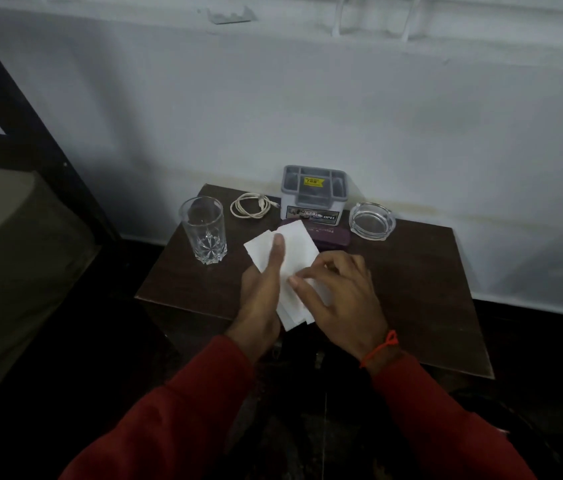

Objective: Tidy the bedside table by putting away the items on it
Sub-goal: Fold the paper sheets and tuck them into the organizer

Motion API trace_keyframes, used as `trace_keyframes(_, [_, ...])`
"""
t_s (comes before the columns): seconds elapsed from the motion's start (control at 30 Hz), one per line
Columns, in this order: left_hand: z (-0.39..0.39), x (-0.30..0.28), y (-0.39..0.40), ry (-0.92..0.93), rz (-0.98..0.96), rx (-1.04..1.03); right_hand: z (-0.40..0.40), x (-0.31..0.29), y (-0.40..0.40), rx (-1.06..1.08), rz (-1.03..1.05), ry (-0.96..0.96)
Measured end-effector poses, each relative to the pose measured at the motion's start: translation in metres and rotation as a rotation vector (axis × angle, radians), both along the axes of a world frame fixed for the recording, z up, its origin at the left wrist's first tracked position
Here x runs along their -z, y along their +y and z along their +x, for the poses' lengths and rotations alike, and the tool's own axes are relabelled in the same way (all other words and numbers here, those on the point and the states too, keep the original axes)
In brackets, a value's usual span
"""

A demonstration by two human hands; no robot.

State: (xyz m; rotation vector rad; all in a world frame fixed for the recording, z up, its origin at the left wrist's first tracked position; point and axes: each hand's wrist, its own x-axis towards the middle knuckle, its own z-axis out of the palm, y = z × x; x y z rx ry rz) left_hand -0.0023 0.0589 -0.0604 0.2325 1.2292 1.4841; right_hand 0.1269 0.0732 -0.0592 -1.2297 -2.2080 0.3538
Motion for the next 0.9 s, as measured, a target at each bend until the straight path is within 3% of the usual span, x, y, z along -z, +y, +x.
trace_keyframes(0.1, [0.002, 0.006, 0.000, 0.096, 0.028, -0.045, -0.001, 0.001, 0.004, 0.046, -0.173, 0.280])
trace_keyframes(0.23, [-0.003, 0.006, 0.000, -0.025, 0.043, -0.044, -0.005, 0.000, 0.012, 0.216, -0.713, 0.779])
trace_keyframes(0.33, [-0.006, 0.002, 0.000, -0.105, 0.048, -0.035, -0.001, 0.004, 0.016, 0.196, -0.989, 0.965])
trace_keyframes(0.53, [-0.006, 0.002, -0.001, -0.114, 0.040, -0.056, 0.001, 0.007, 0.021, 0.183, -0.884, 1.071])
trace_keyframes(0.77, [-0.009, 0.003, 0.004, 0.045, 0.092, -0.080, 0.006, 0.009, 0.024, 0.112, -0.793, 0.903])
trace_keyframes(0.9, [-0.013, 0.006, 0.005, 0.023, 0.065, -0.119, 0.004, 0.012, 0.024, 0.090, -0.810, 0.996])
